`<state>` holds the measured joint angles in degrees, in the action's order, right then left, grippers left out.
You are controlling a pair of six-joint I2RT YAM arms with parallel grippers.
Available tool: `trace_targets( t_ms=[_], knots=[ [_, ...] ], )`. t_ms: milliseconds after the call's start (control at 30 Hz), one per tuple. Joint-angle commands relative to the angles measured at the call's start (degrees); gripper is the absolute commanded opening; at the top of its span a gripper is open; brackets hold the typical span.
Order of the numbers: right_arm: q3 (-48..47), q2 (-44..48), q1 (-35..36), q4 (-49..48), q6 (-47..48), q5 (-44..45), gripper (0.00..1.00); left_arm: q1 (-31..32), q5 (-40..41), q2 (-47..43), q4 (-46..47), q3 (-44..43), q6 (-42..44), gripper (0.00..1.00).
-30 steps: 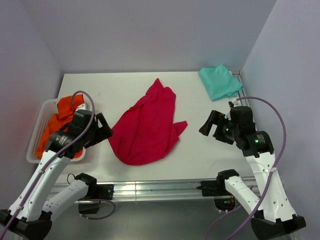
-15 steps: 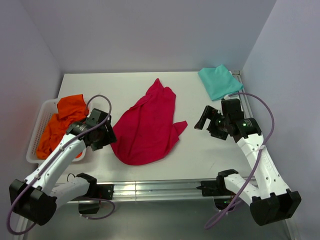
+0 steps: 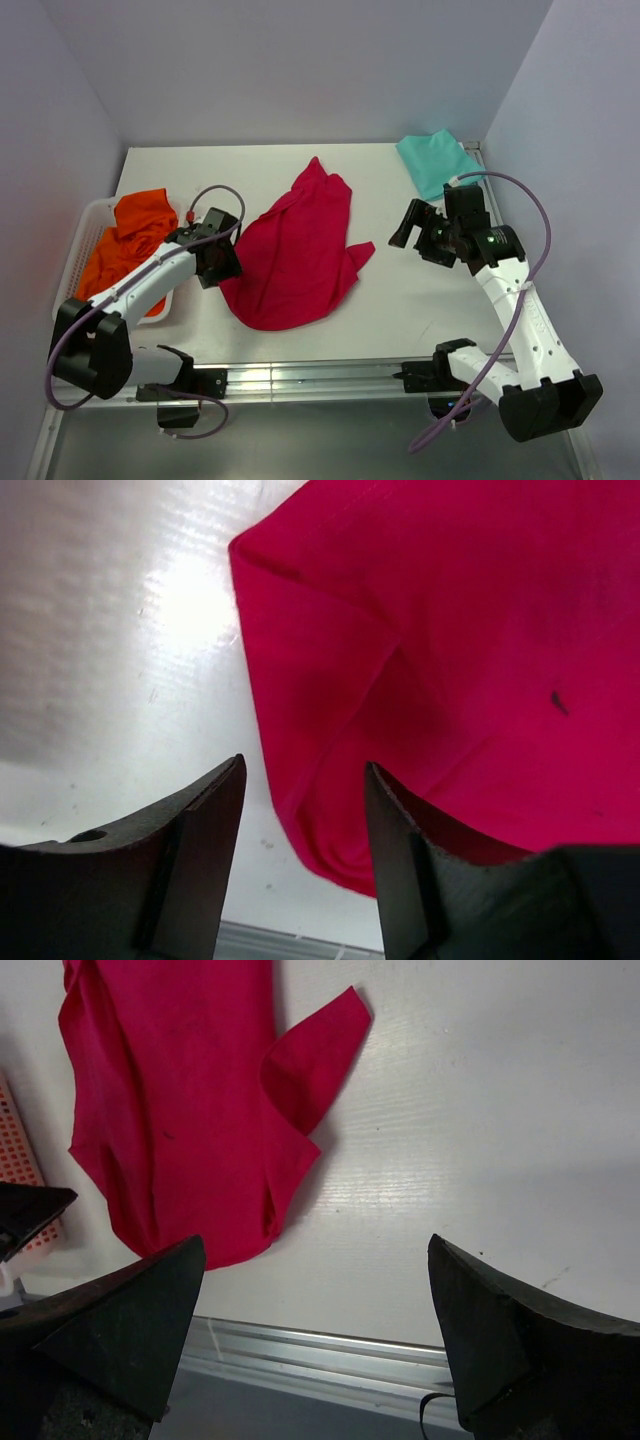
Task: Fold and stack the t-shirts
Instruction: Flatten the tshirt out
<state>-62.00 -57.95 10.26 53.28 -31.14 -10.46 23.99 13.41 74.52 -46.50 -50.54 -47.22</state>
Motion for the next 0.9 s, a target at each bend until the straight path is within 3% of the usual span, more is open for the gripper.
trace_targets(
  t_ms=[0,433,867],
  knots=[
    [-1.3,1.9,0.3,0.0,2.5,1.0,0.99,0.2,1.9,2.2,5.5,0.4,1.3,0.56],
    [1.4,2.6,0.3,-0.8,3.1,1.1,0.99,0.2,0.7,10.4,12.5,0.1,4.8,0.53],
    [0.9,0.4,0.2,-2.2,3.4,1.8,0.99,0.2,0.7,15.7,13.3,-3.0,6.6,0.49]
  ],
)
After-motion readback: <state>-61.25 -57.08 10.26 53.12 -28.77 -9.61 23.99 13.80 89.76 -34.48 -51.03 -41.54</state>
